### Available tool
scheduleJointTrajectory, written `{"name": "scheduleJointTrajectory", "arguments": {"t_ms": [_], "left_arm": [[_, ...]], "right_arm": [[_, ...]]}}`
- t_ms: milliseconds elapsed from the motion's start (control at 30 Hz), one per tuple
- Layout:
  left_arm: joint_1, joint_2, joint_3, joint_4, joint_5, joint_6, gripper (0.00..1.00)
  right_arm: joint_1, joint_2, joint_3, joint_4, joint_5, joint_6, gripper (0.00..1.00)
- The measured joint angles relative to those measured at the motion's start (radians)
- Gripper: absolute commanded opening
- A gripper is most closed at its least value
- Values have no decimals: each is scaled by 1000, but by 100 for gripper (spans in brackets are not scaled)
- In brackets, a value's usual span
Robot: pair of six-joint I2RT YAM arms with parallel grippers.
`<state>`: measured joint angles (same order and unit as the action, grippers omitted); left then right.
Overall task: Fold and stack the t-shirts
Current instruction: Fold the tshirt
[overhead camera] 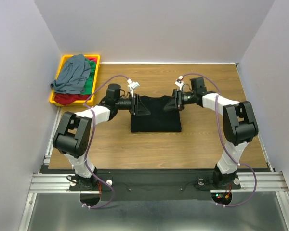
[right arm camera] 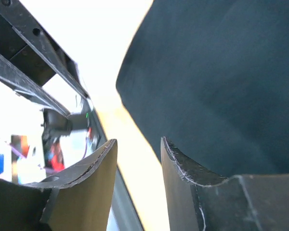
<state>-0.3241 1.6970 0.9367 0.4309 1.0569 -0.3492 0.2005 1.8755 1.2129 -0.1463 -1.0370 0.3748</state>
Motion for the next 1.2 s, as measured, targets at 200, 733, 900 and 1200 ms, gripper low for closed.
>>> {"name": "scheduleJointTrajectory", "arguments": {"t_ms": [200, 733, 900, 1200], "left_arm": [[-31, 180, -51, 39, 1, -22, 38], [60, 48, -117, -138, 52, 115, 39], [-32, -65, -126, -112, 61, 116, 39], [57, 262, -107, -98, 148, 88, 39]], "right_arm": [[62, 111, -103, 0, -6, -25, 42], [-14, -8, -116, -82, -30, -78, 41], [80, -64, -129, -60, -42, -66, 41], [65, 156, -182, -56, -79, -88, 39]]}}
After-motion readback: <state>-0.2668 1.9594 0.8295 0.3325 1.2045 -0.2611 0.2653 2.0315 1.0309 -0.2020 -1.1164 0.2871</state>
